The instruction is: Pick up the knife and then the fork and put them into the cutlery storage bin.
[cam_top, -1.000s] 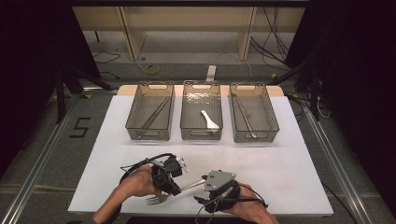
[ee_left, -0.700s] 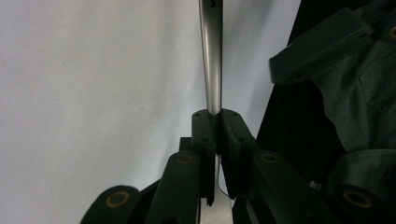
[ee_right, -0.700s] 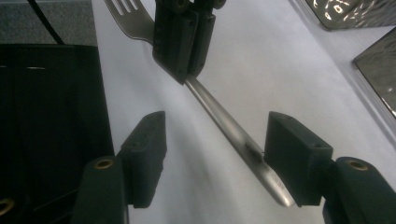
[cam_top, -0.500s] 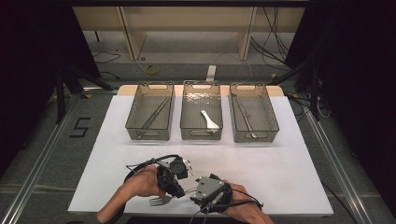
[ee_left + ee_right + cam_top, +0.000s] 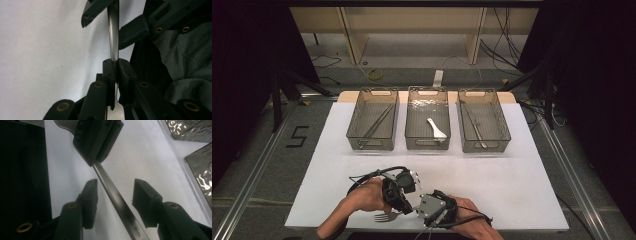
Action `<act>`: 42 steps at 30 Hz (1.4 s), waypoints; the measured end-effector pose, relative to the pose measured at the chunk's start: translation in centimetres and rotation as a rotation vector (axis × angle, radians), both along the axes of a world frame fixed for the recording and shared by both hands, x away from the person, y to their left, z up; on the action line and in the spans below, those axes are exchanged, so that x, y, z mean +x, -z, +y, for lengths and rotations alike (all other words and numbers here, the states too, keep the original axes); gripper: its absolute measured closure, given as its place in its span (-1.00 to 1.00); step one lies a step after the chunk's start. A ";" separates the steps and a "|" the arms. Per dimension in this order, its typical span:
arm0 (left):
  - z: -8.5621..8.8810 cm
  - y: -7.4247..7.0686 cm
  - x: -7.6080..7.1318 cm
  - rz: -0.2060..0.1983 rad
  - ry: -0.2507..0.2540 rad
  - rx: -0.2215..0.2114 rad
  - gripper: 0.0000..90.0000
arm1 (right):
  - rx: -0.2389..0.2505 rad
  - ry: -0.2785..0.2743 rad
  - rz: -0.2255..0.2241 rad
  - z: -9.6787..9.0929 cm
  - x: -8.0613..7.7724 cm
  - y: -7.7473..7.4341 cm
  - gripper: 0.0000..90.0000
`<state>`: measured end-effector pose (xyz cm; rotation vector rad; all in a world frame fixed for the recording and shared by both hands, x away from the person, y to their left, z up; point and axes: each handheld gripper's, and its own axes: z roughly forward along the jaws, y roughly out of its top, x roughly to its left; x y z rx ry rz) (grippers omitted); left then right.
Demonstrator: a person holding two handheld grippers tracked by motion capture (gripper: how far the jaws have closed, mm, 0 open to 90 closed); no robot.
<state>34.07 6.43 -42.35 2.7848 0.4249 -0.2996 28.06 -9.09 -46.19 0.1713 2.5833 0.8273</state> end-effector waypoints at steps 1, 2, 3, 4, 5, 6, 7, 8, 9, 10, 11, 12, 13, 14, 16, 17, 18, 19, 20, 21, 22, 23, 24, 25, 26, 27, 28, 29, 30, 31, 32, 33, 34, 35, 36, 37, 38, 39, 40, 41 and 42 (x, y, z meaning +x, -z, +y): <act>0.0 0.0 0.0 0.001 0.002 0.000 0.87 | 0.008 0.017 -0.001 0.1 -0.2 0.1 0.30; 0.0 0.0 0.0 0.002 0.000 0.001 0.87 | -0.002 0.007 -0.008 0.1 -0.2 0.1 0.33; 0.0 0.0 0.0 0.004 -0.003 -0.001 0.87 | -0.021 -0.010 -0.024 0.0 -0.1 0.1 0.36; 0.0 0.0 0.0 0.007 -0.005 -0.004 0.87 | -0.024 -0.020 -0.034 0.0 0.0 0.1 0.39; 0.0 0.0 0.0 0.012 -0.001 -0.010 0.87 | -0.027 -0.027 -0.028 0.0 -0.1 0.1 0.42; 0.0 0.0 0.0 0.016 0.000 -0.012 0.87 | -0.033 -0.029 -0.034 0.0 -0.2 0.1 0.47; -0.1 0.0 0.0 0.015 0.002 -0.013 0.87 | -0.031 -0.032 -0.037 0.0 -0.2 0.1 0.50; -0.1 0.0 0.0 0.016 0.003 -0.014 0.87 | -0.032 -0.040 -0.039 0.0 -0.2 0.1 0.54; -0.1 0.0 0.0 0.017 0.002 -0.016 0.87 | -0.034 -0.046 -0.042 0.0 -0.2 0.1 0.55; -0.1 0.0 0.0 0.020 0.004 -0.016 0.87 | -0.036 -0.053 -0.044 0.0 -0.2 0.1 0.58; -0.1 0.1 0.0 0.021 0.004 -0.017 0.87 | -0.042 -0.056 -0.052 0.0 -0.3 0.1 0.60; -0.1 0.1 0.0 0.022 0.004 -0.017 0.87 | -0.049 -0.063 -0.055 0.0 -0.4 0.2 0.62; -0.1 0.2 0.0 0.025 0.004 -0.019 0.86 | -0.055 -0.070 -0.052 0.1 -0.4 0.2 0.65; -0.1 0.3 0.1 0.024 0.005 -0.019 0.86 | -0.063 -0.079 -0.053 0.1 -0.4 0.3 0.69; 0.0 0.4 0.2 0.034 -0.003 -0.030 0.86 | -0.069 -0.093 -0.048 0.1 -0.6 0.4 0.82; 0.1 0.3 0.3 0.032 -0.002 -0.038 0.87 | -0.075 -0.102 -0.041 0.1 -0.6 0.4 0.88; 0.1 0.3 0.3 0.033 -0.003 -0.045 0.87 | -0.084 -0.100 -0.041 0.2 -0.7 0.5 0.91; 0.1 0.3 0.3 0.032 0.004 -0.043 0.87 | -0.107 -0.135 -0.057 0.1 -0.6 0.4 0.94; 0.1 0.3 0.3 0.034 0.004 -0.044 0.87 | -0.109 -0.155 -0.083 0.2 -0.6 0.4 0.94; 0.0 0.3 0.3 0.033 0.005 -0.045 0.86 | -0.111 -0.169 -0.084 0.1 -0.5 0.3 0.94; 0.0 0.3 0.3 0.027 0.002 -0.042 0.86 | -0.115 -0.166 -0.080 0.1 -0.5 0.3 0.94; 0.0 0.3 0.3 0.027 0.001 -0.043 0.85 | -0.125 -0.162 -0.068 0.0 -0.6 0.3 0.95; 0.0 0.3 0.3 0.024 0.000 -0.048 0.84 | -0.124 -0.160 -0.068 0.0 -0.5 0.3 0.95; 0.1 0.2 0.3 0.017 -0.007 -0.051 0.82 | -0.122 -0.156 -0.067 0.0 -0.5 0.3 0.95; 0.1 0.1 0.3 0.010 -0.021 -0.064 0.79 | -0.120 -0.146 -0.064 -0.1 -0.5 0.3 0.95; 0.2 -0.1 0.3 0.002 -0.028 -0.074 0.72 | -0.124 -0.143 -0.063 -0.1 -0.5 0.3 0.95; 0.4 -0.3 0.4 -0.011 -0.042 -0.087 0.63 | -0.130 -0.138 -0.057 -0.2 -0.5 0.3 0.95; 0.6 -0.6 0.6 -0.029 -0.043 -0.092 0.53 | -0.131 -0.139 -0.068 -0.2 -0.3 0.3 0.95; 0.8 -0.8 0.6 -0.038 -0.064 -0.109 0.41 | -0.132 -0.129 -0.067 -0.3 -0.2 0.3 0.95; 1.0 -1.0 0.6 -0.060 -0.090 -0.122 0.33 | -0.137 -0.135 -0.067 -0.4 -0.1 0.3 0.95; 1.3 -1.3 0.8 -0.097 -0.109 -0.130 0.26 | -0.135 -0.128 -0.065 -0.5 -0.1 0.2 0.95; 1.5 -1.6 0.9 -0.119 -0.131 -0.136 0.15 | -0.133 -0.112 -0.060 -0.7 -0.1 0.1 0.95; 1.6 -1.9 1.0 -0.141 -0.146 -0.145 0.10 | -0.131 -0.104 -0.054 -0.8 -0.1 0.1 0.95; 1.8 -2.1 1.1 -0.159 -0.160 -0.154 0.02 | -0.133 -0.089 -0.060 -0.9 0.1 0.1 0.95; 2.0 -2.4 1.1 -0.180 -0.171 -0.161 -0.06 | -0.135 -0.081 -0.056 -1.0 0.2 0.0 0.95; 2.2 -2.5 1.2 -0.199 -0.201 -0.174 -0.13 | -0.134 -0.071 -0.056 -1.2 0.4 0.0 0.95; 2.5 -2.7 1.4 -0.208 -0.227 -0.195 -0.18 | -0.136 -0.066 -0.051 -1.5 0.6 -0.1 0.95; 2.7 -2.9 1.5 -0.215 -0.241 -0.210 -0.21 | -0.134 -0.046 -0.051 -1.7 0.7 -0.1 0.95; 3.0 -3.0 1.7 -0.223 -0.262 -0.233 -0.25 | -0.128 -0.030 -0.047 -1.9 0.8 -0.1 0.95; 3.3 -3.1 1.8 -0.241 -0.284 -0.257 -0.28 | -0.124 -0.016 -0.050 -2.1 1.1 -0.1 0.95; 3.6 -3.2 1.8 -0.252 -0.300 -0.278 -0.29 | -0.121 0.001 -0.059 -2.4 1.3 -0.2 0.95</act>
